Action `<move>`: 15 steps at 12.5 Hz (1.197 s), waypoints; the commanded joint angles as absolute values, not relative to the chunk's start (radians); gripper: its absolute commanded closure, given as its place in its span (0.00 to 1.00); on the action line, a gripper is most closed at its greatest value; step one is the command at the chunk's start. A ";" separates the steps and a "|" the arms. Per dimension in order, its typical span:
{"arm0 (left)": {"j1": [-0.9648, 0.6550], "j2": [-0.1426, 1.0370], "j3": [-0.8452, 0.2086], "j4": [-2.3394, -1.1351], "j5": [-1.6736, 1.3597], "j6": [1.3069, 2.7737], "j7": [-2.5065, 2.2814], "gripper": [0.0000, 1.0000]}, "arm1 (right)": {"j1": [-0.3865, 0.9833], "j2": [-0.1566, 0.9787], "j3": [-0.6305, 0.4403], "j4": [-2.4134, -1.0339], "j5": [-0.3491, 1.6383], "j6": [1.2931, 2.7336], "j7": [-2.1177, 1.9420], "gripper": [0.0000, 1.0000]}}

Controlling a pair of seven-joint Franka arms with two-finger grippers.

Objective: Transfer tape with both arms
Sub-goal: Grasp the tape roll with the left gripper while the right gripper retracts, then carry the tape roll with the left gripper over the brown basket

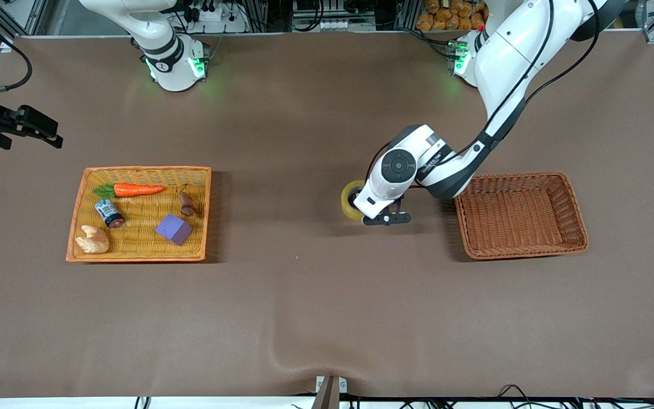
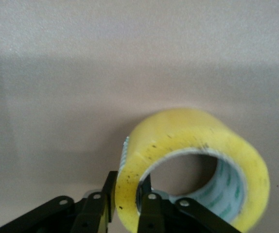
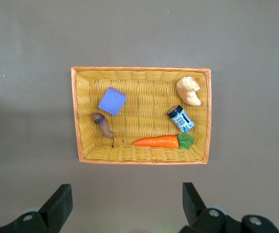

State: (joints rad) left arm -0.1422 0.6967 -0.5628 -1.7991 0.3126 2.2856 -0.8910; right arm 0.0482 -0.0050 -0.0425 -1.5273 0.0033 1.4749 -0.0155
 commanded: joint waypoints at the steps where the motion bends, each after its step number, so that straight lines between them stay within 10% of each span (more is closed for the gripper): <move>1: -0.127 0.666 -0.568 -1.796 0.331 2.281 -0.923 1.00 | 0.023 -0.014 -0.018 -1.526 -0.014 1.462 -0.029 0.00; 15: 0.394 0.173 -0.575 -1.839 0.091 1.887 -0.297 1.00 | 0.006 -0.005 -0.018 -1.531 -0.008 1.483 -0.011 0.00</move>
State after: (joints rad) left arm 0.2979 0.2024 -0.5623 -1.7941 0.1273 1.8993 -0.4320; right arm 0.0331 -0.0035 -0.0380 -1.5286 0.0016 1.4791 -0.0135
